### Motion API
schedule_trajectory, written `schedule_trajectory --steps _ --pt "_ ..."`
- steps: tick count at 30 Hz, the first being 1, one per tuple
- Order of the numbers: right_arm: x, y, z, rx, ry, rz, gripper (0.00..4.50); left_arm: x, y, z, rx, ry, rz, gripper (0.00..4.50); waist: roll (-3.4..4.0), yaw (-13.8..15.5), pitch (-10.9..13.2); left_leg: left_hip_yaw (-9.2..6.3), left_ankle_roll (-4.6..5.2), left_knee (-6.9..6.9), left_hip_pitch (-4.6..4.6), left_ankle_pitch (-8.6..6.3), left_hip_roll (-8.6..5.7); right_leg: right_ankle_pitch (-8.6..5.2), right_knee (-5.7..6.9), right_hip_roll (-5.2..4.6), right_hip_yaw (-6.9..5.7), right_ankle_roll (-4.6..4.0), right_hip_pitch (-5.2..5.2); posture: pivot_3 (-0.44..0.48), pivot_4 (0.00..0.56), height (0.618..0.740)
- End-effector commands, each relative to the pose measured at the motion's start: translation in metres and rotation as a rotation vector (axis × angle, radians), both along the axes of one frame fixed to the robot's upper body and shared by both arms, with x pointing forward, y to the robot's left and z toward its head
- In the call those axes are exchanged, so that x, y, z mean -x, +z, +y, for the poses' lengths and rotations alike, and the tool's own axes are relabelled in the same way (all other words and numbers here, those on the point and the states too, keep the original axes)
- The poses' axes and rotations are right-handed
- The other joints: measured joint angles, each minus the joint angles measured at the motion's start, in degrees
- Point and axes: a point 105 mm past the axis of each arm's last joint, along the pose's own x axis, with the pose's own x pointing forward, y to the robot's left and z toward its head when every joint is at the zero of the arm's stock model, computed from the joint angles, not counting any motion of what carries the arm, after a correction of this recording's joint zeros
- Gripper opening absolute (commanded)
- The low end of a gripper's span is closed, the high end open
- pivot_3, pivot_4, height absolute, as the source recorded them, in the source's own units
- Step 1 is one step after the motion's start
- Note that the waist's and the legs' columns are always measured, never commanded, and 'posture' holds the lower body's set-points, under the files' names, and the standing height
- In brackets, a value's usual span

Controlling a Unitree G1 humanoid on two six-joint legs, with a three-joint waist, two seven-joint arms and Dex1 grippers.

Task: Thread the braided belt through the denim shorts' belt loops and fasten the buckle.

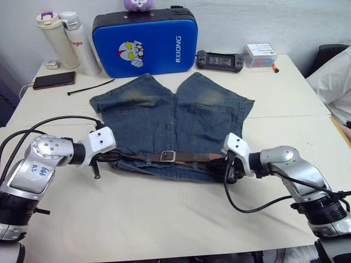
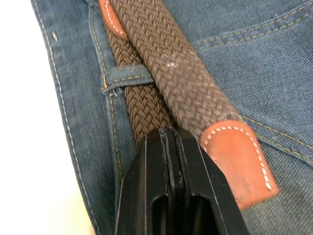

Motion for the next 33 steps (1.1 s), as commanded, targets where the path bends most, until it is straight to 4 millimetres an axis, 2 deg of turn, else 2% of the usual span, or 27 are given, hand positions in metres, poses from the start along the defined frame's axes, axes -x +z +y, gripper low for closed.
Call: schedule_trajectory --steps 1,6,9,10,11,14,20,27,33 --pt "0.004 -0.020 -0.014 0.058 -0.056 0.081 0.00 -0.001 0.005 0.039 -0.010 0.189 0.004 0.08 0.00 -0.03 0.00 0.00 0.00 0.00 0.00 0.00 0.00 0.00 0.01 0.00 0.01 0.00 0.00 0.000 0.150 0.725" --pt "0.002 -0.018 -0.011 0.053 -0.050 0.076 0.00 0.003 0.005 0.020 0.132 0.136 0.030 0.08 -0.01 0.01 -0.01 0.00 -0.01 0.01 0.02 -0.01 0.01 0.00 0.05 -0.02 0.02 -0.01 -0.01 0.000 0.150 0.725" --pt "0.002 -0.016 -0.011 0.051 -0.049 0.071 0.00 0.003 0.007 0.018 0.164 0.138 0.028 1.23 -0.03 0.09 -0.02 0.00 -0.01 0.03 0.01 -0.01 0.00 0.00 0.06 -0.03 0.02 -0.01 -0.01 0.000 0.150 0.725" --pt "0.002 -0.016 -0.011 0.050 -0.049 0.070 0.00 0.003 0.008 0.017 0.168 0.126 0.024 1.43 -0.03 0.12 -0.02 0.00 -0.01 0.03 0.01 -0.01 -0.01 0.00 0.06 -0.03 0.02 -0.01 -0.01 0.000 0.150 0.725" --pt "0.002 -0.015 -0.011 0.050 -0.049 0.069 0.00 0.003 0.009 0.015 0.172 0.113 0.011 2.00 -0.04 0.17 -0.02 0.00 -0.01 0.04 0.01 -0.01 -0.01 0.00 0.07 -0.03 0.02 -0.01 -0.01 0.000 0.150 0.725" --pt "0.002 -0.015 -0.011 0.046 -0.049 0.069 0.00 0.006 0.015 0.003 0.201 0.029 -0.001 3.26 -0.05 0.21 -0.03 0.00 -0.01 0.05 0.01 -0.01 -0.02 0.00 0.08 -0.05 0.02 -0.01 0.00 0.000 0.150 0.725" --pt "0.003 -0.015 -0.010 0.040 -0.051 0.070 0.00 0.014 0.012 -0.016 0.133 -0.123 -0.032 3.26 -0.07 0.23 -0.04 -0.01 -0.01 0.09 0.01 -0.01 -0.04 0.00 0.08 -0.08 0.01 -0.01 0.01 0.000 0.150 0.725" --pt "0.002 -0.014 -0.010 0.038 -0.056 0.068 0.00 0.009 0.005 -0.040 0.110 -0.187 -0.070 3.26 -0.08 0.32 -0.05 -0.01 -0.01 0.12 0.00 -0.01 -0.05 0.00 0.09 -0.09 0.01 -0.01 0.02 0.000 0.150 0.725" --pt "0.003 -0.013 -0.011 0.037 -0.061 0.067 0.00 0.004 0.003 -0.052 0.086 -0.207 -0.087 3.26 -0.08 0.34 -0.05 -0.01 -0.01 0.14 -0.01 -0.01 -0.06 0.00 0.10 -0.07 0.00 -0.01 0.02 0.000 0.150 0.725"
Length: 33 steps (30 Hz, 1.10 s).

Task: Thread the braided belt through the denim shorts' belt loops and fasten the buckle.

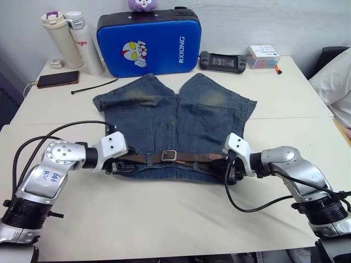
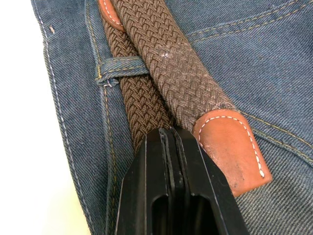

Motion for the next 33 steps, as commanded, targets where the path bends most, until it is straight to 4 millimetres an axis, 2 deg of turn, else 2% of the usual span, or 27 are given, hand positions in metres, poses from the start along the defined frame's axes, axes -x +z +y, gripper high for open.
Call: schedule_trajectory --steps 1,4,9,10,14,21,25,33 --pt "0.003 -0.013 -0.008 0.033 -0.042 0.052 0.00 -0.003 0.009 -0.006 -0.008 -0.012 -0.052 3.26 0.00 -0.01 0.00 0.00 0.00 0.00 0.00 0.00 0.00 0.00 0.00 0.00 0.00 0.00 0.00 0.000 0.150 0.725" --pt "0.003 -0.014 -0.009 0.032 -0.048 0.052 0.00 -0.003 0.007 -0.004 -0.062 -0.023 -0.053 2.45 0.00 0.00 0.00 0.00 0.00 0.00 0.00 0.00 0.01 0.00 0.00 0.00 0.00 0.00 0.00 0.000 0.150 0.725" --pt "0.003 -0.015 -0.010 0.031 -0.054 0.053 0.00 -0.005 0.009 0.000 -0.064 0.002 -0.049 0.23 0.00 0.16 0.00 -0.01 0.00 0.04 -0.01 0.00 0.00 0.00 0.00 -0.01 -0.01 0.00 0.01 0.000 0.150 0.725" --pt "0.003 -0.015 -0.010 0.032 -0.054 0.053 0.00 -0.005 0.010 0.001 -0.059 0.006 -0.045 0.05 0.00 0.15 0.00 -0.02 0.00 0.05 -0.01 0.00 0.00 0.00 0.00 -0.01 0.00 0.00 0.01 0.000 0.150 0.725" --pt "0.002 -0.015 -0.010 0.034 -0.054 0.054 0.00 -0.004 0.011 0.009 -0.069 0.034 -0.026 0.05 0.00 0.10 0.00 -0.02 0.01 0.04 -0.01 0.00 0.00 0.00 0.00 -0.01 0.00 0.00 0.01 0.000 0.150 0.725" --pt "0.002 -0.018 -0.010 0.043 -0.047 0.065 0.00 -0.001 0.007 0.044 -0.099 0.154 0.005 0.05 0.00 -0.23 0.00 -0.02 0.00 -0.03 -0.01 0.00 0.03 0.00 -0.01 0.00 -0.01 0.00 -0.01 0.000 0.150 0.725" --pt "0.000 -0.019 -0.009 0.049 -0.042 0.068 0.00 0.003 -0.003 0.066 -0.107 0.263 0.055 0.05 0.00 -0.43 0.00 -0.01 0.00 -0.11 0.03 0.00 0.05 0.00 -0.02 0.02 0.00 -0.01 -0.02 0.000 0.150 0.725" --pt "0.000 -0.018 -0.011 0.055 -0.037 0.066 0.00 0.006 -0.013 0.072 -0.093 0.321 0.083 0.05 0.00 -0.41 0.00 -0.01 -0.02 -0.13 0.05 -0.01 0.07 -0.01 -0.02 0.01 0.01 -0.02 -0.02 0.000 0.150 0.725"
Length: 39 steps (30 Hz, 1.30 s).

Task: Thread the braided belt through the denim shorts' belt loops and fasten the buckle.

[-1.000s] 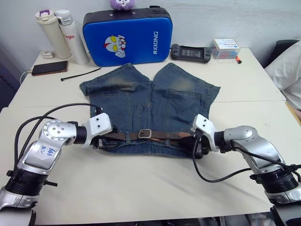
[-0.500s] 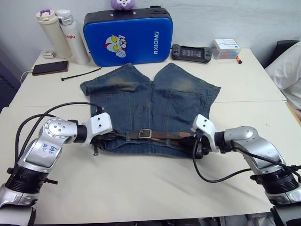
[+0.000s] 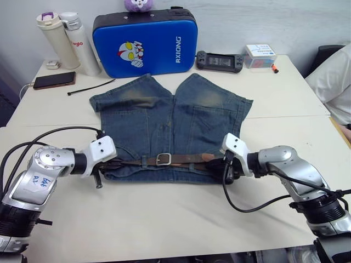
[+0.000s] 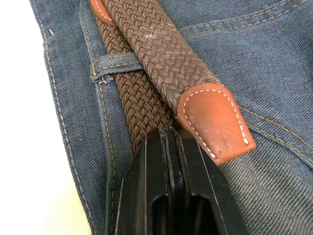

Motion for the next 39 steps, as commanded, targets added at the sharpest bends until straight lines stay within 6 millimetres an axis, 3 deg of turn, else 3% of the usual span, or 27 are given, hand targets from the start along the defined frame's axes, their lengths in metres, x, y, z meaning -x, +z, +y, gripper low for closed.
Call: schedule_trajectory --steps 1,3,6,9,14,17,20,24,27,29,33,39 --pt "0.000 -0.017 -0.016 0.054 -0.059 0.064 0.00 -0.004 0.001 0.031 -0.029 0.153 -0.005 0.05 0.00 -0.02 0.00 0.00 -0.01 -0.01 0.01 0.00 0.00 0.00 0.00 0.00 0.00 0.00 0.00 0.000 0.150 0.725" --pt "0.001 -0.016 -0.016 0.049 -0.058 0.058 0.00 -0.005 0.004 0.023 0.070 0.153 -0.006 0.05 0.00 -0.01 0.00 0.00 -0.01 -0.01 0.01 0.00 0.00 0.00 0.00 0.00 0.00 0.00 0.00 0.000 0.150 0.725" --pt "0.002 -0.006 -0.012 0.010 -0.032 0.024 0.00 -0.005 0.014 0.012 0.230 0.162 0.016 1.10 0.00 0.17 0.00 0.00 -0.01 0.02 -0.01 0.00 0.00 0.00 0.00 -0.01 0.00 0.00 0.00 0.000 0.150 0.725" --pt "0.003 0.005 -0.007 -0.023 0.012 -0.033 0.00 -0.004 0.018 0.009 0.266 0.154 0.036 2.34 0.00 0.28 0.00 -0.01 0.00 0.04 -0.03 0.00 -0.03 0.00 0.00 -0.04 -0.02 0.00 0.00 0.000 0.150 0.725" --pt "0.019 0.040 -0.004 -0.099 0.143 -0.096 0.00 0.006 0.044 0.010 0.392 0.093 0.077 4.45 0.02 0.39 0.04 -0.05 0.00 0.10 -0.13 0.00 -0.07 0.00 -0.02 -0.07 -0.06 0.00 -0.03 0.000 0.150 0.725" --pt "0.029 0.058 -0.010 -0.125 0.164 -0.091 0.00 0.018 0.060 0.009 0.467 0.051 0.105 4.45 0.06 0.32 0.07 -0.06 0.00 0.08 -0.12 0.00 -0.06 0.00 -0.03 -0.07 -0.05 0.00 -0.02 0.000 0.150 0.725" --pt "0.038 0.072 -0.017 -0.153 0.161 -0.060 0.97 0.023 0.070 0.007 0.511 0.033 0.087 4.50 0.06 0.32 0.07 -0.08 0.00 0.03 -0.12 0.00 -0.05 0.00 -0.09 -0.08 -0.05 0.00 -0.02 0.000 0.150 0.725" --pt "0.035 0.087 -0.030 -0.197 0.091 -0.096 2.79 0.025 0.076 0.011 0.530 0.070 0.063 4.50 0.06 0.32 0.07 -0.09 0.00 0.02 -0.11 0.00 -0.06 0.00 -0.12 -0.11 -0.05 0.00 0.01 0.000 0.150 0.725" --pt "0.031 0.092 -0.048 -0.233 0.000 -0.124 4.23 0.011 0.069 0.033 0.454 0.218 -0.037 4.50 0.06 0.39 0.07 -0.09 0.00 0.00 -0.11 0.00 -0.06 0.00 -0.13 -0.11 -0.05 0.00 0.01 0.000 0.150 0.725" --pt "0.028 0.091 -0.061 -0.242 -0.073 -0.164 4.38 0.012 0.063 0.042 0.417 0.258 -0.047 4.50 0.06 0.49 0.07 -0.09 0.00 -0.02 -0.11 0.00 -0.07 0.00 -0.15 -0.12 -0.06 0.00 0.01 0.000 0.150 0.725" --pt "0.028 0.083 -0.076 -0.265 -0.163 -0.208 4.38 0.022 0.059 0.043 0.424 0.269 -0.036 4.50 0.06 0.46 0.07 -0.05 0.01 -0.05 -0.12 -0.01 -0.08 0.00 -0.21 -0.11 -0.06 0.00 0.01 0.000 0.150 0.725" --pt "0.036 0.063 -0.076 -0.266 -0.173 -0.183 4.38 0.030 0.042 0.035 0.394 0.268 -0.094 4.50 0.07 0.47 0.07 -0.04 0.01 -0.07 -0.10 0.00 -0.08 0.01 -0.22 -0.15 -0.03 0.00 0.03 0.000 0.150 0.725"
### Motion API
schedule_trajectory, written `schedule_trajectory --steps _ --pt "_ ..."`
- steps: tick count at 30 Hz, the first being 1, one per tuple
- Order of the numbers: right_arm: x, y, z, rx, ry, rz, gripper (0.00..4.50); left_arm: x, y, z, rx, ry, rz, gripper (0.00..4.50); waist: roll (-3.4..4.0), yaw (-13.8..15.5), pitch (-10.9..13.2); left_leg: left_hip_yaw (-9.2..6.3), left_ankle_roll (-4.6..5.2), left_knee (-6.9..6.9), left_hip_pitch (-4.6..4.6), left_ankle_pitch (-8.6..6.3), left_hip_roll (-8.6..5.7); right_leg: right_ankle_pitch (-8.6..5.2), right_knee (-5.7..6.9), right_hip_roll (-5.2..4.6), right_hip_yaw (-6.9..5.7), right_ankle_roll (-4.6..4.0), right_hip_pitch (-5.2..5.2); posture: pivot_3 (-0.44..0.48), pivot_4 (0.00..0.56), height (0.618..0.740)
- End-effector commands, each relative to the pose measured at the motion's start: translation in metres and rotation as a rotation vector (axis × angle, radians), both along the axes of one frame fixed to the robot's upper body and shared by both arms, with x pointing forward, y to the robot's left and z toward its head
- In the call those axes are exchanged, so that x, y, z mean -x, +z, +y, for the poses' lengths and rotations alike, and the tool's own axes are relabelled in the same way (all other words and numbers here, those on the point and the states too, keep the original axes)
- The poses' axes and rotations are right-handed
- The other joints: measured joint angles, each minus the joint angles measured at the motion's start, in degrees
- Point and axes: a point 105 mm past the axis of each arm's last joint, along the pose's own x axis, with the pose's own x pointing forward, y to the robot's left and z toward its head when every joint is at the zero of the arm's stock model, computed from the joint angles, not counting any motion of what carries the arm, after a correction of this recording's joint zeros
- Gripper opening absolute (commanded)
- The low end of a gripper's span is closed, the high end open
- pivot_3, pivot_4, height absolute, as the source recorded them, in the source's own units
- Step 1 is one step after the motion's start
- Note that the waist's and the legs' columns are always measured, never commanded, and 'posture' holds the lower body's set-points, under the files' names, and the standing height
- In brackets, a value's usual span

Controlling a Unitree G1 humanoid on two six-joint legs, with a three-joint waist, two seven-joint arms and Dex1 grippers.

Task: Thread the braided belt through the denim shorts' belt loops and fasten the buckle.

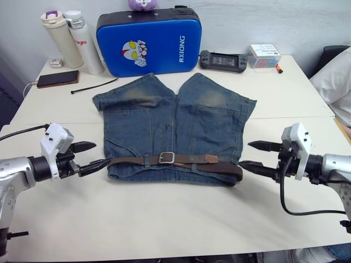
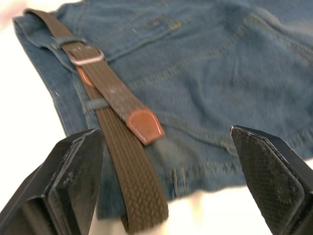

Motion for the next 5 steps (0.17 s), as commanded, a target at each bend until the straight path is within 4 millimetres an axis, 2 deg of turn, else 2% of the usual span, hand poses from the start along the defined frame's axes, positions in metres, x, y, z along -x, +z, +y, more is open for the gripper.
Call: schedule_trajectory --steps 1,5 --pt "0.003 0.010 0.002 0.002 0.012 -0.064 4.38 0.003 -0.003 -0.001 -0.009 0.027 -0.028 4.50 0.00 0.01 0.00 0.00 0.00 0.01 0.01 0.00 0.00 0.00 0.02 0.00 0.00 0.00 0.00 0.000 0.150 0.725" --pt "0.001 0.004 0.003 -0.001 0.004 -0.056 4.38 0.005 -0.017 -0.011 0.091 0.035 0.010 4.50 0.00 0.00 0.00 0.00 0.00 -0.01 0.03 0.00 0.00 0.00 0.01 0.00 0.00 -0.01 0.01 0.000 0.150 0.725"
